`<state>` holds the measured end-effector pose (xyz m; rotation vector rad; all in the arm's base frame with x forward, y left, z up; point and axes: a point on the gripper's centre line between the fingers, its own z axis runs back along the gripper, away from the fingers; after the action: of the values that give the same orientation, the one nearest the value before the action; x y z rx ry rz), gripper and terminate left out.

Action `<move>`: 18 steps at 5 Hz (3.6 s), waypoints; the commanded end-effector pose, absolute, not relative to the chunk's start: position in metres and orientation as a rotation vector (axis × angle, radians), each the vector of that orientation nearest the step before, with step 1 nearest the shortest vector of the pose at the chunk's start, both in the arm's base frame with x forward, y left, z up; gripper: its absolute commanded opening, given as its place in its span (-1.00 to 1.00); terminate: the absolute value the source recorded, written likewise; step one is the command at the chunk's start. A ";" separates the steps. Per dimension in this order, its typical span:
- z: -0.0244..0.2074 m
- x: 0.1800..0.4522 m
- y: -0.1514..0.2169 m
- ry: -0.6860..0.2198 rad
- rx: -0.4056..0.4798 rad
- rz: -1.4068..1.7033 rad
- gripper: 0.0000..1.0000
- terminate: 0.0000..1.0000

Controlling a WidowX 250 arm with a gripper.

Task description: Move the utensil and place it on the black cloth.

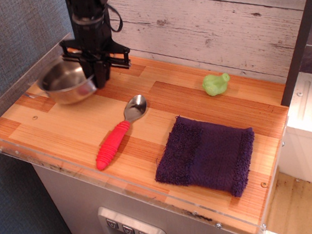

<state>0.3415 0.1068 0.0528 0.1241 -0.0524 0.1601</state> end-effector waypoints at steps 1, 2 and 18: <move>0.115 0.309 0.026 -0.201 0.120 0.030 -1.00 -1.00; 0.108 0.285 -0.021 -0.210 0.060 -0.041 -1.00 -1.00; 0.117 0.228 -0.010 -0.200 -0.004 0.057 1.00 -1.00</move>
<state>0.2387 -0.0115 0.1096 -0.0024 -0.1769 0.0585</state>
